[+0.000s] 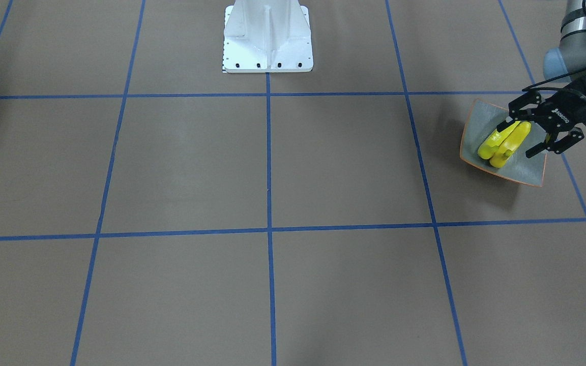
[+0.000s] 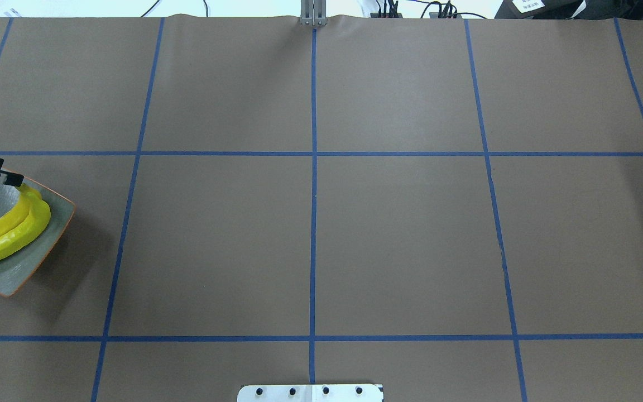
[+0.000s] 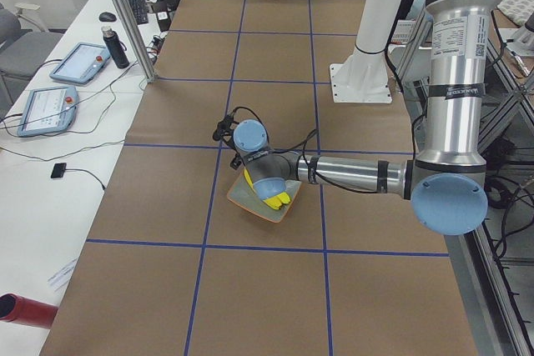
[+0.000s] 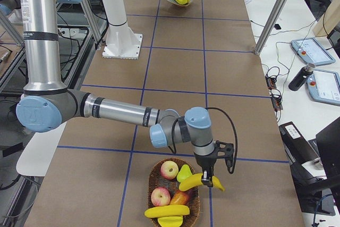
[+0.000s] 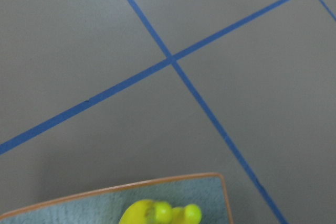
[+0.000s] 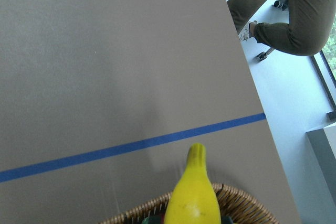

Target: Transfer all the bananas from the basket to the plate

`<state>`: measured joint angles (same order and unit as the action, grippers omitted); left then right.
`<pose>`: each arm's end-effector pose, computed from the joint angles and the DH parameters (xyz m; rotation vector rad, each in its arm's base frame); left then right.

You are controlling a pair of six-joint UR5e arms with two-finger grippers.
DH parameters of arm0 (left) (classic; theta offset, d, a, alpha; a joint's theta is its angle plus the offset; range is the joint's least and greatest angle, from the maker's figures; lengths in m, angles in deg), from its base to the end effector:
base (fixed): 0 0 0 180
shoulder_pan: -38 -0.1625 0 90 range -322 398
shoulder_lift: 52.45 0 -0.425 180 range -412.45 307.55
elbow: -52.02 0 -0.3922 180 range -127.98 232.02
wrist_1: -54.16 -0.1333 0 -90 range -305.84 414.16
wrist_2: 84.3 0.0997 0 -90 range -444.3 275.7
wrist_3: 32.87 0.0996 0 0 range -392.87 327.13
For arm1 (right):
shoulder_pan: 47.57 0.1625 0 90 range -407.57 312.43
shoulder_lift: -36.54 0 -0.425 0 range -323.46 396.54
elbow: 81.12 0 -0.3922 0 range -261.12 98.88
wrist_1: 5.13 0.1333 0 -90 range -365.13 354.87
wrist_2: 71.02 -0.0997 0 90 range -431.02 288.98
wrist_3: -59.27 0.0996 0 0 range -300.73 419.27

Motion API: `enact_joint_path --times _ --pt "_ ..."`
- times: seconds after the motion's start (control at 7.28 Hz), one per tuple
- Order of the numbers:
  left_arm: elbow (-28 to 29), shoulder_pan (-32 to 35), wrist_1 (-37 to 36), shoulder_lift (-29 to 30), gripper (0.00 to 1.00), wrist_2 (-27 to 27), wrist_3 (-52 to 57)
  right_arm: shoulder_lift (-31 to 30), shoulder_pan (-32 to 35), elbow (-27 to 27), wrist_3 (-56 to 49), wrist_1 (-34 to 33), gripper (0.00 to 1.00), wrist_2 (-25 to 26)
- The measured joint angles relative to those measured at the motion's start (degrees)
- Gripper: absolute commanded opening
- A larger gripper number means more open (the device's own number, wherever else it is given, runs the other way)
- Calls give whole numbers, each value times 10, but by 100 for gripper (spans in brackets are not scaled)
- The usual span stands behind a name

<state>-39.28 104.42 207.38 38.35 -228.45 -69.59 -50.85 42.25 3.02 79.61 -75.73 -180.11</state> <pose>0.1488 -0.4724 0.5069 0.4833 1.2409 0.3429 0.0991 -0.5332 0.6720 0.2166 -0.3768 0.2994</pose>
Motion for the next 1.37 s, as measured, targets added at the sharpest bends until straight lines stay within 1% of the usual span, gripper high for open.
enact_joint_path --times 0.14,0.27,0.41,0.55,0.69,0.82,1.1,1.24,1.37 --pt "0 0 -5 32 100 1 -46 24 1 40 0 -72 0 -18" --pt "0 -1 -15 65 100 1 -86 45 1 68 5 -122 0 -46" --pt "0 -3 -20 99 100 2 -123 62 0 82 27 -144 0 -89" --pt "1 -14 -23 139 100 2 -153 77 -3 90 68 -148 0 -138" --pt "7 -36 -24 182 100 9 -173 86 -16 103 125 -142 0 -177" --pt "15 -67 -24 224 100 37 -205 96 -40 121 197 -126 0 -196" --pt "13 -141 -21 299 100 115 -314 121 -103 146 359 -69 0 -206" --pt "2 -171 -16 328 100 142 -356 137 -140 153 445 -28 0 -212" --pt "-18 -205 -9 343 100 174 -379 157 -175 156 527 18 0 -225"
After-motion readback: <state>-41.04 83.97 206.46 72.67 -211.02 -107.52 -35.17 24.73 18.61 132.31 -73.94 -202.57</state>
